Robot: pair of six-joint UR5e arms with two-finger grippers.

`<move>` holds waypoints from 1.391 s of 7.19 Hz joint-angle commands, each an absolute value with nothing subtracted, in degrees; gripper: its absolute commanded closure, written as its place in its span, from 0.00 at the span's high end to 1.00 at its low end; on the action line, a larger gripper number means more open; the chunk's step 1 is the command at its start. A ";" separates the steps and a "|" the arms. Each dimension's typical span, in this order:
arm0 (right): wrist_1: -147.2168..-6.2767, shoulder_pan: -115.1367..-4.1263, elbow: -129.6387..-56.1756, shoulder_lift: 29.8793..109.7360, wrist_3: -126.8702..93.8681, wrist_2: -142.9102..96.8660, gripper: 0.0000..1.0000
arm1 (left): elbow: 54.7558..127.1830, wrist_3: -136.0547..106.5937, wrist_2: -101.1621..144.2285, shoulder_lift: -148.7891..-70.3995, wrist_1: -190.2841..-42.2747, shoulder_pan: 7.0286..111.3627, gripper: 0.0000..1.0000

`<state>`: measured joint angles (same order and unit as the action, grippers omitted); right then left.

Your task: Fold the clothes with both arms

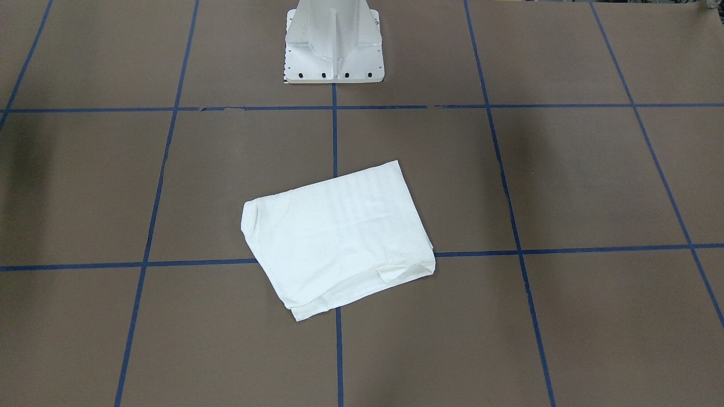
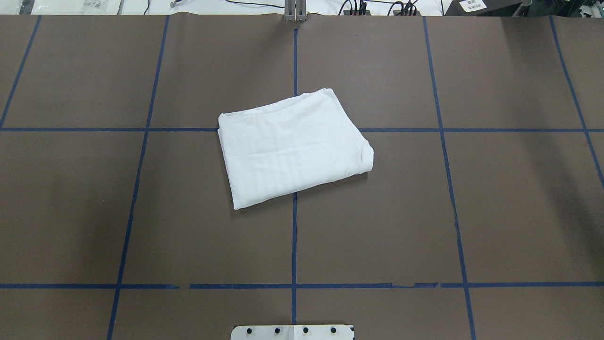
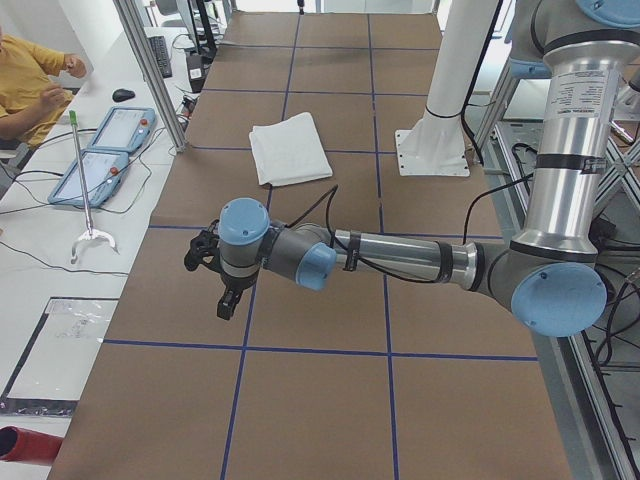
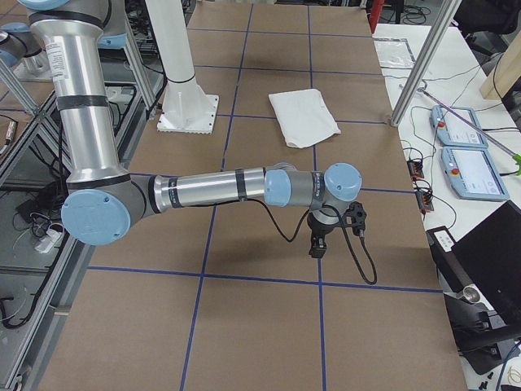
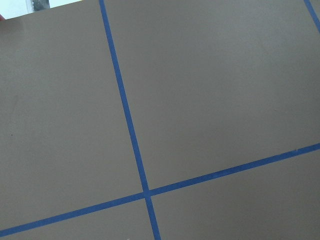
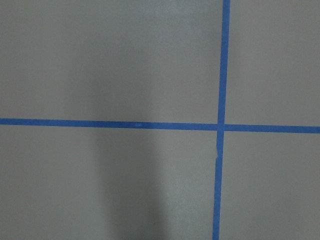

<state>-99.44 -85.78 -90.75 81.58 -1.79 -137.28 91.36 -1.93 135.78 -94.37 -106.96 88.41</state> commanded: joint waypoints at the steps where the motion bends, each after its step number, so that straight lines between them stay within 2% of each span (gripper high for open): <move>1: -99.40 -85.78 -91.40 81.39 -1.76 -137.29 1.00 | 91.67 -1.85 135.79 -94.31 -106.96 88.42 1.00; 10: -98.53 -85.69 -92.02 81.39 -1.85 -137.20 1.00 | 93.34 -1.85 135.79 -93.78 -106.96 88.42 1.00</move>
<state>-99.21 -85.70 -92.09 81.45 -1.85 -137.20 93.28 -1.85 135.79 -93.78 -106.96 88.42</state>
